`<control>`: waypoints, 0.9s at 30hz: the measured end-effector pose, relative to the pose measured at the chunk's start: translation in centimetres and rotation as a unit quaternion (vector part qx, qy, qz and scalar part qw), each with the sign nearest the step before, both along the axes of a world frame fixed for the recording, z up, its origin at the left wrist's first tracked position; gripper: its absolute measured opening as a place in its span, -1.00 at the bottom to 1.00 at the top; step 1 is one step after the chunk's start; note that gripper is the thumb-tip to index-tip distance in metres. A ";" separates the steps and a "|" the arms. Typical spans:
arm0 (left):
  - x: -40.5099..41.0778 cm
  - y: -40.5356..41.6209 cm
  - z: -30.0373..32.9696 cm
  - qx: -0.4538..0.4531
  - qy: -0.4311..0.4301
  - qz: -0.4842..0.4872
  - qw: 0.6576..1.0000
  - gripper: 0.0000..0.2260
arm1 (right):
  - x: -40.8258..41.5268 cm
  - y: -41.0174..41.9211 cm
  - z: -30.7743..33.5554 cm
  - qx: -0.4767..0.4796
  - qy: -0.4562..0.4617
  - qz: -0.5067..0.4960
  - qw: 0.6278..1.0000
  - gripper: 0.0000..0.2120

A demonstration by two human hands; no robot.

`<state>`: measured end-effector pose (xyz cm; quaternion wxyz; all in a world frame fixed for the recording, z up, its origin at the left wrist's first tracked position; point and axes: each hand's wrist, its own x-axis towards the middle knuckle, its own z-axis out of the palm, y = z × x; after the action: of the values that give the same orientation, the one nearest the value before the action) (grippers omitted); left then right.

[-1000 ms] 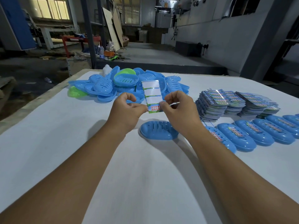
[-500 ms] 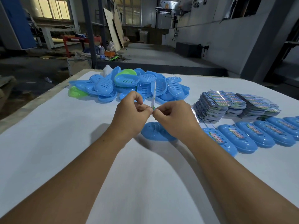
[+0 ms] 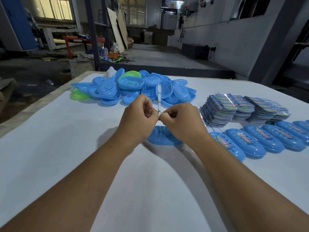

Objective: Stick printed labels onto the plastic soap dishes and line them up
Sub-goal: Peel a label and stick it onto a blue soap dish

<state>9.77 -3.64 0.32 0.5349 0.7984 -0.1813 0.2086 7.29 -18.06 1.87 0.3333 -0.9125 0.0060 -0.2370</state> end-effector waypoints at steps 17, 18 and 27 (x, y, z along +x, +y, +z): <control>1.3 2.1 0.8 0.148 0.134 0.166 0.966 -0.85 | 0.8 -1.9 -0.1 0.046 0.074 -0.059 0.994 -0.68; 1.2 2.3 0.8 0.193 0.131 0.182 0.955 -0.86 | 0.8 -1.9 -0.2 0.045 0.074 -0.062 0.994 -0.67; 0.3 3.8 1.6 0.484 0.128 0.246 0.830 -0.77 | 0.6 -1.6 -0.1 0.040 0.063 -0.058 0.996 -0.65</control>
<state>10.06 0.14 1.89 0.0293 0.9929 0.0133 0.1149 7.94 -19.66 1.72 0.3542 -0.9097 0.0896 -0.1976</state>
